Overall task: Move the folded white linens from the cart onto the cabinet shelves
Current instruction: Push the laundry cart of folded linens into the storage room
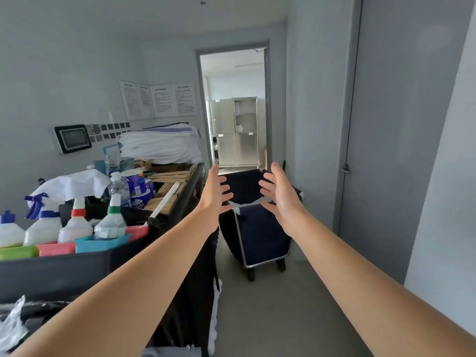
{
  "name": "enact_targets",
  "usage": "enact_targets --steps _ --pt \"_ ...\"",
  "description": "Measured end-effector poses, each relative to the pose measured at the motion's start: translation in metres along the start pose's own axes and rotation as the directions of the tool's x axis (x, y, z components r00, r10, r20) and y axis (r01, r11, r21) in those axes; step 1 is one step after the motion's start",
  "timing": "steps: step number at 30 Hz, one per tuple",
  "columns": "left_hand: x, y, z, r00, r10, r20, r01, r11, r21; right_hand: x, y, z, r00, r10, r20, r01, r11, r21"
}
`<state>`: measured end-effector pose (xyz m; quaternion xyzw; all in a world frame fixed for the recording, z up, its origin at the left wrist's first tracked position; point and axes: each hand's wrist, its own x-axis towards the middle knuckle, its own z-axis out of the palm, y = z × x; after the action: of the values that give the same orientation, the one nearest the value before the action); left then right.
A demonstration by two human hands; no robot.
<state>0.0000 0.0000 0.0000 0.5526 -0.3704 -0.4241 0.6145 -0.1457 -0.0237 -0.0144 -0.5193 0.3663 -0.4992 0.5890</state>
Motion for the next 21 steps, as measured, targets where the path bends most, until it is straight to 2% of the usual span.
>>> enact_targets --steps 4,14,21 --pt "0.016 -0.007 0.022 1.0 -0.011 0.004 0.011 1.0 -0.006 0.022 0.001 -0.02 0.999 0.019 0.027 -0.019 1.0 0.014" --pt "0.098 -0.018 0.049 1.0 -0.025 -0.005 0.025 0.998 0.05 0.098 0.012 -0.039 0.999 0.042 -0.016 -0.041 0.999 0.031" --pt "0.193 -0.014 0.049 1.0 0.018 0.022 -0.02 0.997 0.069 0.167 0.009 -0.041 0.998 0.052 -0.019 -0.053 0.997 -0.061"
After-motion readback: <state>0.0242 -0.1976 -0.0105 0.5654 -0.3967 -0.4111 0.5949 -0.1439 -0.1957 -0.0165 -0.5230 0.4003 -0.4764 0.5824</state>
